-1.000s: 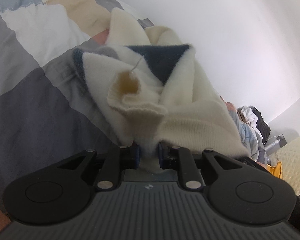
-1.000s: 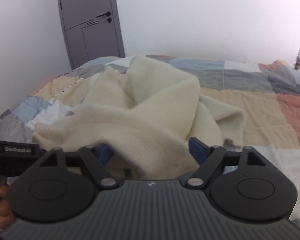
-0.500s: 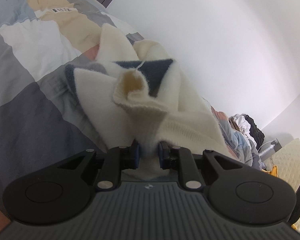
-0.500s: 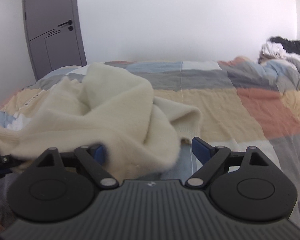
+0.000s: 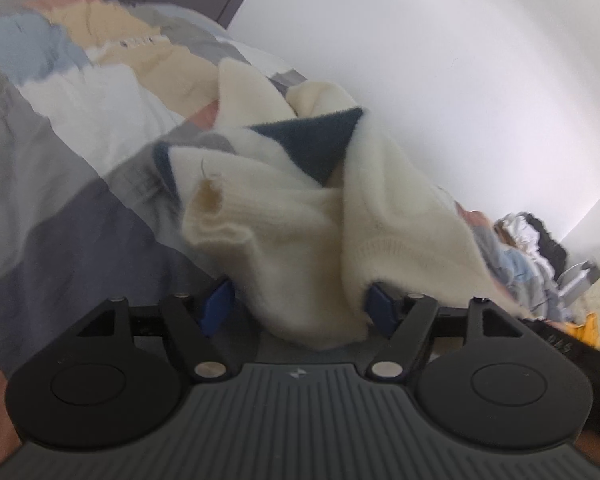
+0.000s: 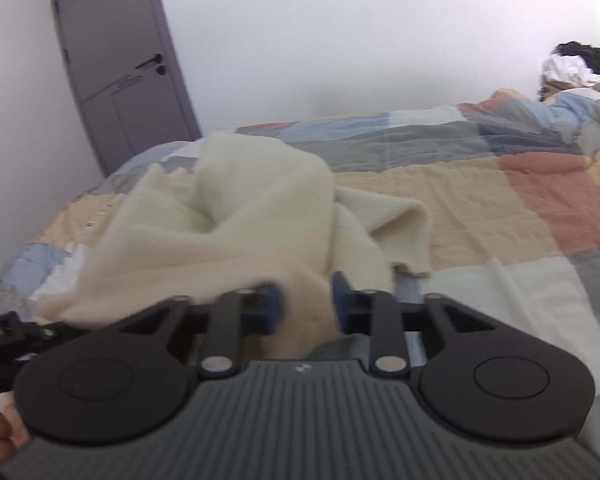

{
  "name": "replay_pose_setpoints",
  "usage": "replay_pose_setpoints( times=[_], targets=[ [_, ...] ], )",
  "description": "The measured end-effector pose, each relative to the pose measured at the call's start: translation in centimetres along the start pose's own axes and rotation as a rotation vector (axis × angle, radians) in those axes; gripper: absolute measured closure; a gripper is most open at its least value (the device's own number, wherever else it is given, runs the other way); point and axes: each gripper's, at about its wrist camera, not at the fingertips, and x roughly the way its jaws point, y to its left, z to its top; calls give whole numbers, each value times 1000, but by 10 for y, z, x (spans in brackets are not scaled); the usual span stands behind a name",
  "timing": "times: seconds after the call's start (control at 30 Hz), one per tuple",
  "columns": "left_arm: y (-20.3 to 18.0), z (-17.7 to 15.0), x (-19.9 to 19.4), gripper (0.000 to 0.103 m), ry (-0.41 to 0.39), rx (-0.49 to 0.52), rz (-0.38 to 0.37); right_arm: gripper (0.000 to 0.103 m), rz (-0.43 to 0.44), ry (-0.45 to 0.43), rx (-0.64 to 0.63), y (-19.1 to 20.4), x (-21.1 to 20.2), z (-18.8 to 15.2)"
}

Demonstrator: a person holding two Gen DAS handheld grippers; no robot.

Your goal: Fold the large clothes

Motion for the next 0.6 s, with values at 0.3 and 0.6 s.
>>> replay_pose_setpoints(
  times=[0.3,0.6],
  targets=[
    [-26,-8,-36,18,-149,195,161,95,129,-91,-8,12,-14,12],
    [-46,-18,-23,23,-137,315,73,95,107,-49,31,4,-16,8]
  ],
)
